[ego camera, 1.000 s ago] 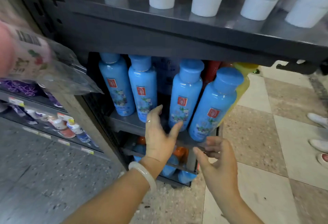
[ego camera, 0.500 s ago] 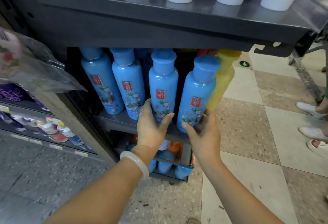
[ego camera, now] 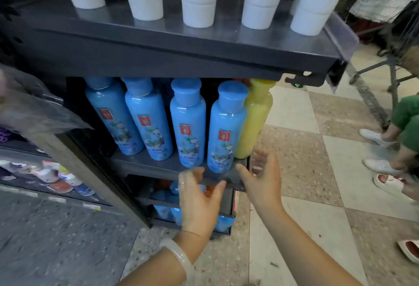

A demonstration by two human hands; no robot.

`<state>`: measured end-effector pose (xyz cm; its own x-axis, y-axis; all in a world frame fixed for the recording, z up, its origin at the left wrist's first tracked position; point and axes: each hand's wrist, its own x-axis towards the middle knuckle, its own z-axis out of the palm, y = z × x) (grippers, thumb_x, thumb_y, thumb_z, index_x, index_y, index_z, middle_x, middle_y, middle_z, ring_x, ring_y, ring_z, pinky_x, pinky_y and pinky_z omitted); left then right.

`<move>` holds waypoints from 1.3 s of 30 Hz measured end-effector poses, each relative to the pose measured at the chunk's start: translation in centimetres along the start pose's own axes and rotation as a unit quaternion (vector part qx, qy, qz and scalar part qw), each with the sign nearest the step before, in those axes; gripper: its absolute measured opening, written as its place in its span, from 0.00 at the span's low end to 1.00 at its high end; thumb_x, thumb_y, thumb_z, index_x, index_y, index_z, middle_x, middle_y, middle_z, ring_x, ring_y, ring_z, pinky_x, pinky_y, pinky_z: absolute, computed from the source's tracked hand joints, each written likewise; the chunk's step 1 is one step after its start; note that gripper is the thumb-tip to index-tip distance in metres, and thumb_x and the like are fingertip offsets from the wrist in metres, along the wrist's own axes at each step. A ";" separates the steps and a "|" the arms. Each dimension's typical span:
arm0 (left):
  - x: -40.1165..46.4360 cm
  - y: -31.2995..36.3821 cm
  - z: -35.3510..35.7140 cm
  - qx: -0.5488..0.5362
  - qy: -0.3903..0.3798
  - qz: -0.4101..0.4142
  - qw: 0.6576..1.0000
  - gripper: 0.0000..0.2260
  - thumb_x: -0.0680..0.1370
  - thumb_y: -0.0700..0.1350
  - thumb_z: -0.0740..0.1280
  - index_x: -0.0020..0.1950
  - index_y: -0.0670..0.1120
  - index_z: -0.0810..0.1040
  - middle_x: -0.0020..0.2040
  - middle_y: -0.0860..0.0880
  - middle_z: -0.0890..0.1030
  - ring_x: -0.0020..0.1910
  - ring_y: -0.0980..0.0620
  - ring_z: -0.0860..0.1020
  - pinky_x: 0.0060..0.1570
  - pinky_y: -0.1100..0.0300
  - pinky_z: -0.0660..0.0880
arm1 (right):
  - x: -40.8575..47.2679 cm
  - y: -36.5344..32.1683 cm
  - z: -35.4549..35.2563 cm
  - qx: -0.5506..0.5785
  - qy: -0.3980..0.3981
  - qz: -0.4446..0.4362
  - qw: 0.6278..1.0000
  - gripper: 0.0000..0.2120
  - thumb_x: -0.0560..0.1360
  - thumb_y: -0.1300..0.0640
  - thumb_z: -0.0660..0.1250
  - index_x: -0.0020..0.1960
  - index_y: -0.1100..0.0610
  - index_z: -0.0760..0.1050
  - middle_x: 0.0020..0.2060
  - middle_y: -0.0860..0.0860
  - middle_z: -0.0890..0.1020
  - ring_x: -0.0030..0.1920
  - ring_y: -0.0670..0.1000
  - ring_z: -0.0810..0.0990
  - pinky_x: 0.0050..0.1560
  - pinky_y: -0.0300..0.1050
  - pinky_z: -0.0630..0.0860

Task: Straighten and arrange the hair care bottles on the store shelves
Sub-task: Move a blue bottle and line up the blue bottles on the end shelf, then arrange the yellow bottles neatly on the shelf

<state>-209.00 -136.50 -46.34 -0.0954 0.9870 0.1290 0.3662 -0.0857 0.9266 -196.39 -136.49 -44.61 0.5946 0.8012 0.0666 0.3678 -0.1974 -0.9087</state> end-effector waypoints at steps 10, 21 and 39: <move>-1.8 7.0 10.1 -0.026 -0.045 -0.057 0.997 0.33 0.77 0.42 0.65 0.75 0.44 0.49 0.76 0.47 0.54 0.75 0.52 0.52 0.68 0.70 0.46 | 8.5 -2.5 -3.8 0.057 -0.245 -0.031 0.967 0.43 0.65 0.65 0.75 0.72 0.54 0.56 0.62 0.46 0.70 0.63 0.46 0.70 0.61 0.42 0.68; 1.3 6.8 17.6 0.009 0.258 -0.194 0.947 0.28 0.76 0.41 0.65 0.73 0.47 0.57 0.69 0.40 0.64 0.66 0.40 0.67 0.59 0.50 0.66 | 12.0 0.4 -3.0 -0.008 -0.307 -0.203 0.930 0.34 0.61 0.53 0.77 0.63 0.56 0.68 0.59 0.56 0.73 0.59 0.54 0.73 0.55 0.41 0.69; 5.3 12.4 22.7 -0.298 0.340 -0.206 0.868 0.14 0.73 0.52 0.61 0.54 0.47 0.78 0.57 0.37 0.75 0.57 0.41 0.76 0.56 0.45 0.76 | 17.6 0.5 -9.7 0.083 -0.322 -0.101 0.938 0.30 0.55 0.47 0.77 0.50 0.43 0.64 0.46 0.43 0.78 0.49 0.43 0.78 0.49 0.49 0.78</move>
<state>-183.95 -129.28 -42.17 -0.7034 0.6591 -0.2661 -0.3534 0.0006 0.9355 -178.82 -127.99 -39.92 -0.0503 0.9983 0.0298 0.2775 0.0427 -0.9598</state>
